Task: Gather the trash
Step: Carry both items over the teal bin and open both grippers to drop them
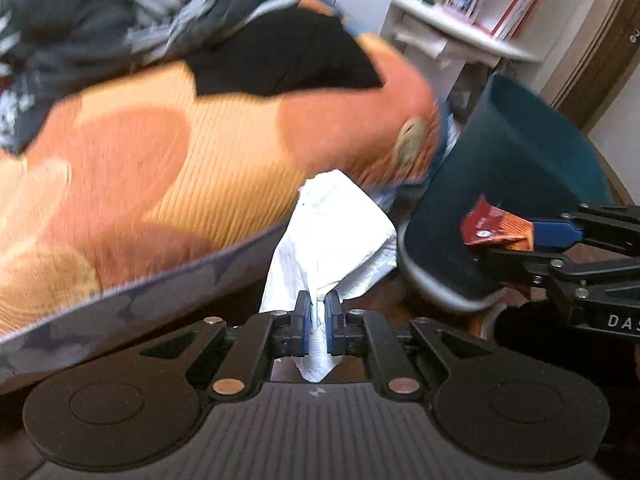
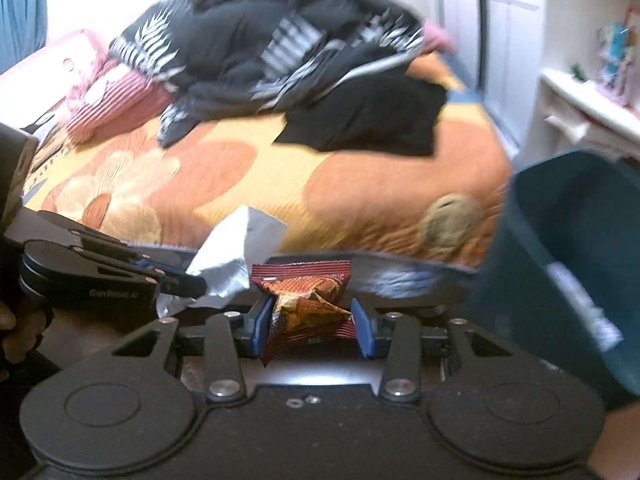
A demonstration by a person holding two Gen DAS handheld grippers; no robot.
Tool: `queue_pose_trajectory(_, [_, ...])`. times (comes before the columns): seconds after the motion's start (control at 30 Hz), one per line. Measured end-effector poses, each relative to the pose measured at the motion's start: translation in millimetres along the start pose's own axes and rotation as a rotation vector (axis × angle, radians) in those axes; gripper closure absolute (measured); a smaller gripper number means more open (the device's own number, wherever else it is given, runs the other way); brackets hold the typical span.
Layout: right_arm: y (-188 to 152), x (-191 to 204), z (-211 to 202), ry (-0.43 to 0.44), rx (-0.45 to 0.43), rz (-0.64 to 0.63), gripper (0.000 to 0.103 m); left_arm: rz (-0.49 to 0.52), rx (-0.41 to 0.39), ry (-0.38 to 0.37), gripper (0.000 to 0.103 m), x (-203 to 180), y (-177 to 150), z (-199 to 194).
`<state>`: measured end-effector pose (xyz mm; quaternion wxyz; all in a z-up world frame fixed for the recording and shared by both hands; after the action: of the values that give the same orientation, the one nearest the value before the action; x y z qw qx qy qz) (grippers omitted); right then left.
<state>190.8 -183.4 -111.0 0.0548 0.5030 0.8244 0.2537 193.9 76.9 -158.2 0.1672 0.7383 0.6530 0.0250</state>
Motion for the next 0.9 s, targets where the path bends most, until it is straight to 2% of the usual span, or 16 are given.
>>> queue_pose_trajectory(0.07, [-3,-12,-22,-0.024,-0.035,0.018,0.061,0.02,-0.027,0.009,0.096,-26,16,-21])
queue_pose_trajectory(0.3, [-9,-55,-76,-0.133,-0.15,0.059,0.061,0.103,-0.135,0.007,0.096,-105,49,-53])
queue_pose_trajectory(0.53, [-13,-116,-96,-0.244,-0.171,0.133,0.061,0.171,-0.188,-0.045,0.096,-178,105,-66])
queue_pose_trajectory(0.7, [-20,-152,-85,-0.292,-0.132,0.177,0.061,0.199,-0.172,-0.112,0.096,-225,143,-59])
queue_pose_trajectory(0.8, [-23,-168,-76,-0.302,-0.106,0.197,0.061,0.201,-0.123,-0.15,0.096,-249,161,-41])
queue_pose_trajectory(0.9, [-26,-177,-65,-0.319,-0.073,0.195,0.061,0.216,-0.075,-0.15,0.096,-269,171,-15])
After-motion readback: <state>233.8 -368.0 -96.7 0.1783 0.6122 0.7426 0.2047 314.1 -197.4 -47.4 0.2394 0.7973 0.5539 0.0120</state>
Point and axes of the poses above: each gripper's, at about its wrist camera, not at the fingertips, and z roughly the way its jaws point, x to its left, y to its top, the point moved 2 cm from there along z, roughly the way its jaws point, and after that the axes turned 14 degrees about x, right-handed, at the moved point
